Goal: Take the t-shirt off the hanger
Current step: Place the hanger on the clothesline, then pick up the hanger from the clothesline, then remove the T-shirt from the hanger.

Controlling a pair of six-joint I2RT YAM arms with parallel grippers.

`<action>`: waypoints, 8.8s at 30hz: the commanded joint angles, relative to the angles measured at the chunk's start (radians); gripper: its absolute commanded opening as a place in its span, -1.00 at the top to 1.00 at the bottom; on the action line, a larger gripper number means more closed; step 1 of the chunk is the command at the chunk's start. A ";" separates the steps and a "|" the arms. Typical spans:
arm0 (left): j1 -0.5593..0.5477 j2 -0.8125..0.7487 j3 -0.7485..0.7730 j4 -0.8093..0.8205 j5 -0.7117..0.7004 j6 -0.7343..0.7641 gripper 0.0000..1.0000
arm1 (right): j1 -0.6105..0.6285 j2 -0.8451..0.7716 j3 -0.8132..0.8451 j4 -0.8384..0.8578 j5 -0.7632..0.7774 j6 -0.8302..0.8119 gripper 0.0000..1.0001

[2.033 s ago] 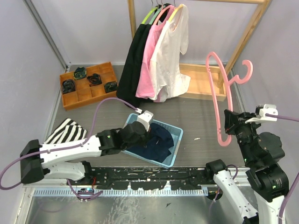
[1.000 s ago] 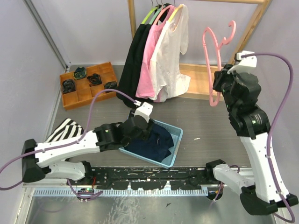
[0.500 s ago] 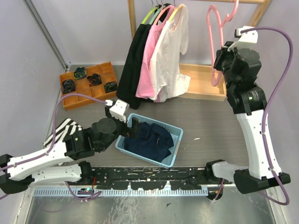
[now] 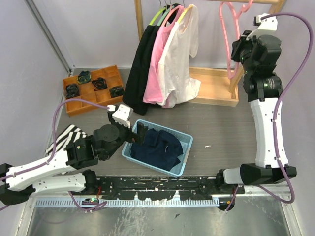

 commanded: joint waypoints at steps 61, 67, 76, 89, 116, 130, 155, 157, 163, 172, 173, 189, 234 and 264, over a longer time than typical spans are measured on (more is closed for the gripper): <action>0.027 0.081 0.129 0.054 -0.076 0.079 -0.96 | 0.183 0.006 0.144 0.106 -0.165 0.187 -0.34; 0.030 0.053 0.119 0.048 -0.086 0.078 -0.96 | 0.327 0.103 0.175 0.128 -0.027 0.206 -0.33; 0.032 0.001 0.091 0.043 -0.093 0.075 -0.96 | 0.436 0.235 0.265 0.142 0.073 0.220 -0.32; 0.032 -0.053 0.053 0.050 -0.102 0.076 -0.96 | 0.499 0.410 0.443 0.064 0.247 0.226 -0.25; 0.034 -0.027 0.040 0.098 -0.076 0.080 -0.96 | 0.502 0.402 0.451 -0.037 0.464 0.165 0.03; 0.034 -0.013 0.046 0.111 -0.060 0.086 -0.96 | 0.470 0.387 0.443 -0.068 0.484 0.151 0.32; 0.038 0.035 0.075 0.149 -0.046 0.111 -0.96 | 0.400 0.205 0.262 0.148 0.337 -0.002 0.99; 0.038 0.042 0.078 0.152 -0.044 0.112 -0.96 | 0.400 0.190 0.262 0.153 0.326 -0.013 0.99; 0.041 0.051 0.077 0.165 -0.039 0.109 -0.96 | 0.398 0.167 0.265 0.149 0.316 -0.035 0.99; 0.043 0.086 0.146 0.216 -0.021 0.169 -0.96 | 0.398 0.091 0.195 0.117 0.280 -0.023 0.99; 0.045 0.094 0.162 0.225 -0.010 0.185 -0.96 | 0.398 0.075 0.172 0.116 0.275 -0.019 0.99; 0.227 0.389 0.591 0.218 0.260 0.257 -0.96 | 0.399 -0.319 -0.222 0.167 0.173 0.016 0.99; 0.408 1.129 1.426 0.152 0.627 -0.097 -0.77 | 0.398 -0.609 -0.554 0.281 -0.021 0.107 0.99; 0.404 1.074 1.401 0.179 0.936 -0.123 1.00 | 0.398 -0.620 -0.602 0.319 0.035 0.116 0.99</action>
